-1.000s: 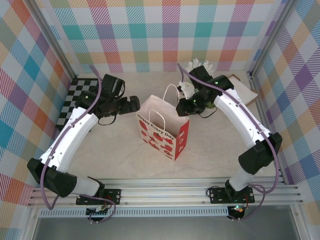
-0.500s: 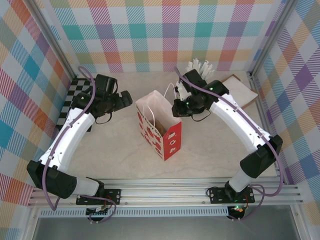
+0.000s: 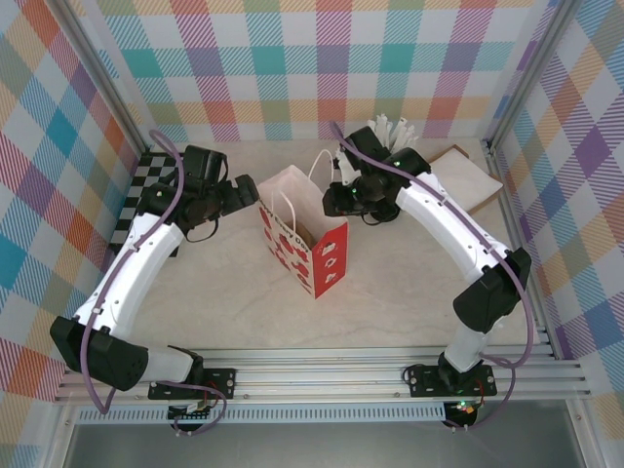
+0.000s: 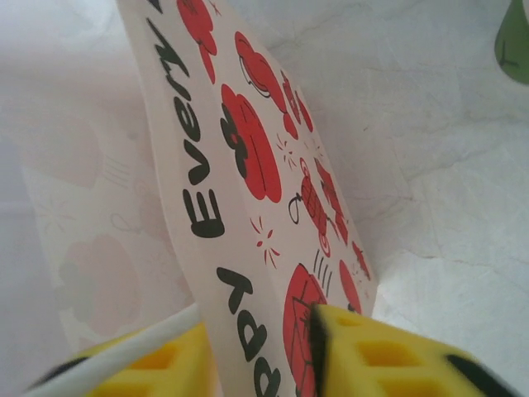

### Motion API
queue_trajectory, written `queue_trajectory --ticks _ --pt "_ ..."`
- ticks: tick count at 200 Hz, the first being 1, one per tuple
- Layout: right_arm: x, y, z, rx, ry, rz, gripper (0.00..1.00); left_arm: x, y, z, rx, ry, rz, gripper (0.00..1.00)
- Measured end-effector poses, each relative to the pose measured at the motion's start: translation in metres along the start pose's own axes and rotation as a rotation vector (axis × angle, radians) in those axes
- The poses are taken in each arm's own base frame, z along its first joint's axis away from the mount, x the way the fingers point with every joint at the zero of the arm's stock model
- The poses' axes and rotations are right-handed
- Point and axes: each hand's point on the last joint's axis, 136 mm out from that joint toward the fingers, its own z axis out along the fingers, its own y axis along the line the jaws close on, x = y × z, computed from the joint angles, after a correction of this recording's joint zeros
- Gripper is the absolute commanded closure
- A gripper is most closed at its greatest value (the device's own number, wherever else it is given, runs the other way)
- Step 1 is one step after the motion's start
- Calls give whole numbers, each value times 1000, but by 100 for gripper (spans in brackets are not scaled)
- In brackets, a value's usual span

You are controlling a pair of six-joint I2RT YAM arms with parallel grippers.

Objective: Pack the takeout coffee

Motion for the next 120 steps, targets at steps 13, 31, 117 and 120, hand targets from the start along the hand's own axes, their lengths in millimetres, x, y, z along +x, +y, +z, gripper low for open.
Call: queue_trajectory --ticks 13,31,117,120 --pt "0 0 -3 -1 -4 -6 39 0 1 -1 0 -3 -1 0" --pt "1 -5 -14 1 -12 -13 26 0 2 -3 -1 -11 -3 0" --pt "5 -176 -109 188 -345 316 0 2 25 0 -54 -76 -104 0" --pt "6 -183 -105 190 -340 333 0 2 26 0 -57 -80 -110 0"
